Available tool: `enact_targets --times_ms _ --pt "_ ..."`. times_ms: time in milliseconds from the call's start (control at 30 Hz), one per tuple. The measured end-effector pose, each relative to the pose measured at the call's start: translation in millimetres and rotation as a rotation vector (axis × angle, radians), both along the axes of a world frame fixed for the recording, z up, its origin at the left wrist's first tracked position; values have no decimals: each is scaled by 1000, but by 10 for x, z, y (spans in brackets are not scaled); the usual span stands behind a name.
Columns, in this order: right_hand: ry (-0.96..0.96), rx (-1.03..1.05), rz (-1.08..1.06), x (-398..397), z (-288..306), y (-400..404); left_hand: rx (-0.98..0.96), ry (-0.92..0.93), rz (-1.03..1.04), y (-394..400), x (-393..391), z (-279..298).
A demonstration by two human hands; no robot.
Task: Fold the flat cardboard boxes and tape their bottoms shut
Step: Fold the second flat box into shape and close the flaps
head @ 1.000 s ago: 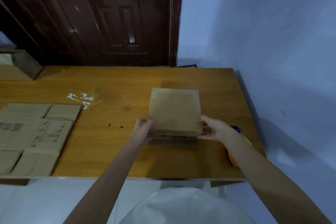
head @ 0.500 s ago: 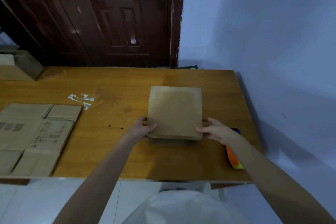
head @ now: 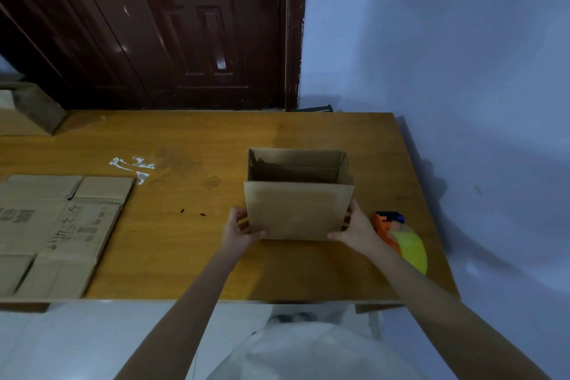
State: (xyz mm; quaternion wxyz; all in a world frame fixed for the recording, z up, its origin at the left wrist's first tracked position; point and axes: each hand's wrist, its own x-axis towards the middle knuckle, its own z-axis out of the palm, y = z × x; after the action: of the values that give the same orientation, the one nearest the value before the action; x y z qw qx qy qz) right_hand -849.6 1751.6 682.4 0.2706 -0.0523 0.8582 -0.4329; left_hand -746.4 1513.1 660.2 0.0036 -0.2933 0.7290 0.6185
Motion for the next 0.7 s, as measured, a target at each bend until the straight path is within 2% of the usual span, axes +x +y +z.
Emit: enact_targets --times_ms 67,200,267,467,567,700 --pt "-16 -35 -7 82 -18 3 4 25 8 37 60 -50" --pt "-193 -95 -71 119 -5 56 -40 46 18 105 135 -165" --pt "-293 -126 -180 77 7 104 -68 49 26 140 160 -187" --pt "-501 -580 -431 -62 -62 238 -30 36 44 42 133 -166" --pt "-454 -524 -364 -136 19 163 57 -41 5 -101 50 -56" --pt "-295 -393 -306 -194 154 76 -7 -222 -191 -314 -75 108"
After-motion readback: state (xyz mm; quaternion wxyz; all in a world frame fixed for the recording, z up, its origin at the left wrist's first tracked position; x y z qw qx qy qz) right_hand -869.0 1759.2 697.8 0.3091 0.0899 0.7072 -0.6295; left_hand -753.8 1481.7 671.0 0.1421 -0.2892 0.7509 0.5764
